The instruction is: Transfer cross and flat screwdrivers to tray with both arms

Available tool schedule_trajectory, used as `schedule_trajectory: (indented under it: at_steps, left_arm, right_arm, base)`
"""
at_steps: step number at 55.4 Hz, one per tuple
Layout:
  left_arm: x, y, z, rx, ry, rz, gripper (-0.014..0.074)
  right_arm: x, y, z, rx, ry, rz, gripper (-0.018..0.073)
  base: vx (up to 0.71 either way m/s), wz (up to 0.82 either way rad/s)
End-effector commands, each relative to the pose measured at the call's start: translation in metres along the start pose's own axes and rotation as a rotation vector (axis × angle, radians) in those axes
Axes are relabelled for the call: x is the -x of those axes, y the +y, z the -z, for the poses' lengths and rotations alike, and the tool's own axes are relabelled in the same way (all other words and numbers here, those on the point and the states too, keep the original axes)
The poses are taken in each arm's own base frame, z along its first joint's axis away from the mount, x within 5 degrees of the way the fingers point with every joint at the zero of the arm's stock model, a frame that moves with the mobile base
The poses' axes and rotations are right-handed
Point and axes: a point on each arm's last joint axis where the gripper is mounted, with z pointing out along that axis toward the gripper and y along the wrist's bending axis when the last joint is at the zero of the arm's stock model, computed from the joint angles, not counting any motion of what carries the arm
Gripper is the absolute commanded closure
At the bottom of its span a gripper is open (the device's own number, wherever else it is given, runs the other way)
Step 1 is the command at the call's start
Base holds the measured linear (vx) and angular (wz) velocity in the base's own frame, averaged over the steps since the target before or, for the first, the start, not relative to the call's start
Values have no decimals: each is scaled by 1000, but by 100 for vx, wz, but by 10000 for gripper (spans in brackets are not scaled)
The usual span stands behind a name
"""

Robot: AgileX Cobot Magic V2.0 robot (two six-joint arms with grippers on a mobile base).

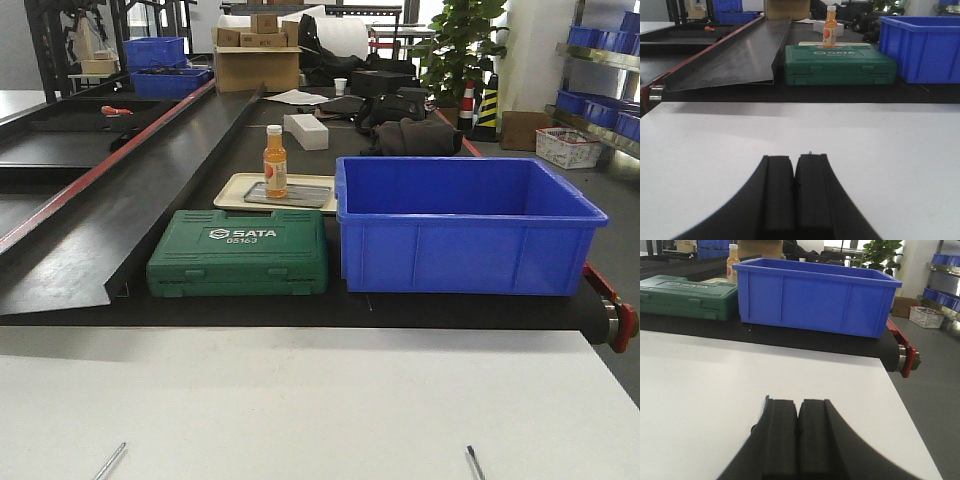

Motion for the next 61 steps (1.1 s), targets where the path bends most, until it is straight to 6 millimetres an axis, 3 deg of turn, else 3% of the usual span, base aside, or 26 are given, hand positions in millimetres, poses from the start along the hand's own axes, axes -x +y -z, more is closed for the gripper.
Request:
schedule_trajectory:
  at_steps: [1, 20, 25, 35, 47, 53, 61]
  left_arm:
    - [19, -1, 3, -5, -146, 3, 602]
    - [37, -1, 7, -15, -348, 15, 602]
    - [43, -2, 9, -17, -385, 15, 601]
    - [80, -4, 23, -24, -503, 13, 592]
    - [146, -8, 36, -30, -601, 11, 549]
    - [168, -9, 23, -27, -548, 11, 505]
    - [171, -9, -8, -19, -422, 10, 422]
  right_arm:
    - [4, -1, 0, -10, -69, 9, 567]
    - [8, -1, 0, -13, -106, 18, 567]
    - [16, -1, 1, -15, -202, 8, 567]
    - [55, -4, 12, -28, -417, -7, 566]
    - [131, -11, 20, -34, -437, -7, 562]
    - [150, -13, 9, -30, -381, -5, 559]
    - [147, -13, -19, -20, -255, -3, 533]
  base:
    - [0, 0]
    - [0, 0]
    - [0, 0]
    - [0, 0]
    - [0, 0]
    - [0, 0]
    - [0, 0]
